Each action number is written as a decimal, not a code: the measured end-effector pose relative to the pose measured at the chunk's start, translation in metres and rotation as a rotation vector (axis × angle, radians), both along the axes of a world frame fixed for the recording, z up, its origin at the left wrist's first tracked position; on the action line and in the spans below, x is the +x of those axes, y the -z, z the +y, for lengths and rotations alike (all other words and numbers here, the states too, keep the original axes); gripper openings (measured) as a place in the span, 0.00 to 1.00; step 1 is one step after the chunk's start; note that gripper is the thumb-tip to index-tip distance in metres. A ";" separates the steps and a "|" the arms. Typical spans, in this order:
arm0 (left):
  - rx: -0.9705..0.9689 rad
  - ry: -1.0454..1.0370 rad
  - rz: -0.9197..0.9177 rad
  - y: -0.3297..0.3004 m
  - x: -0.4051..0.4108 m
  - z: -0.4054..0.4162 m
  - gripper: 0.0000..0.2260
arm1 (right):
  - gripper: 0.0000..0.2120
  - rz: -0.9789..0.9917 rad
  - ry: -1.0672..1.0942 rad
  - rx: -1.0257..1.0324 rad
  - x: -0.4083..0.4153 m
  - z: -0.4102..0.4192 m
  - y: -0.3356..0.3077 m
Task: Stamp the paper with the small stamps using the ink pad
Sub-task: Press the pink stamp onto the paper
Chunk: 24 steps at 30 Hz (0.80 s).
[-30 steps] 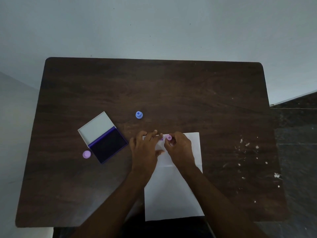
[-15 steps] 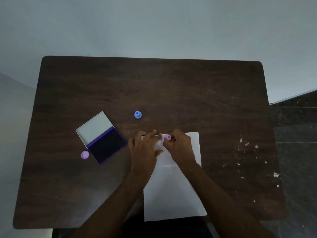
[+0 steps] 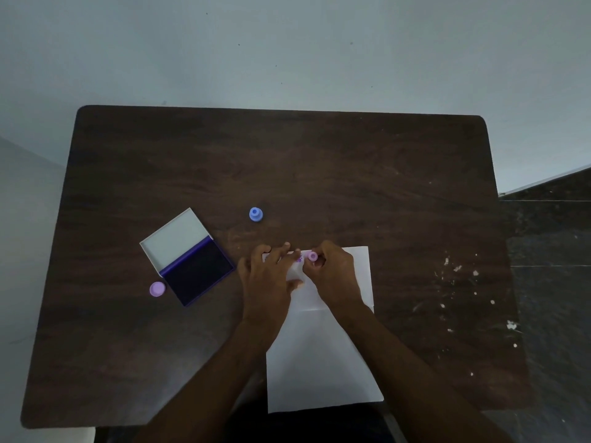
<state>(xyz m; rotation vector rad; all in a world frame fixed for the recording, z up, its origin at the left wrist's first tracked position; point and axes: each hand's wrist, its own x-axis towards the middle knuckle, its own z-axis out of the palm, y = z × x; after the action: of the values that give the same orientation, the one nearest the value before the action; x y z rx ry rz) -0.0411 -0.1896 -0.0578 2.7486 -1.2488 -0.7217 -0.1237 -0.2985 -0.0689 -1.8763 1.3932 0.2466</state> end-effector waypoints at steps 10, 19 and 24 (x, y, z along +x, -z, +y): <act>-0.022 -0.018 0.007 0.000 0.001 -0.003 0.30 | 0.10 -0.146 0.070 -0.083 -0.015 0.008 -0.016; -0.058 -0.035 -0.003 0.001 0.002 -0.003 0.31 | 0.09 -0.377 0.223 -0.197 -0.051 0.027 -0.023; -0.078 -0.047 0.023 0.004 0.007 -0.004 0.32 | 0.09 -0.400 0.253 -0.137 -0.050 0.027 -0.014</act>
<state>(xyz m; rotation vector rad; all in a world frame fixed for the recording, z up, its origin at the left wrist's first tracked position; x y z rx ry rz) -0.0336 -0.1933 -0.0614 2.6892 -1.1779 -0.6837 -0.1742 -0.2714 -0.0545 -1.7134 1.3710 -0.3405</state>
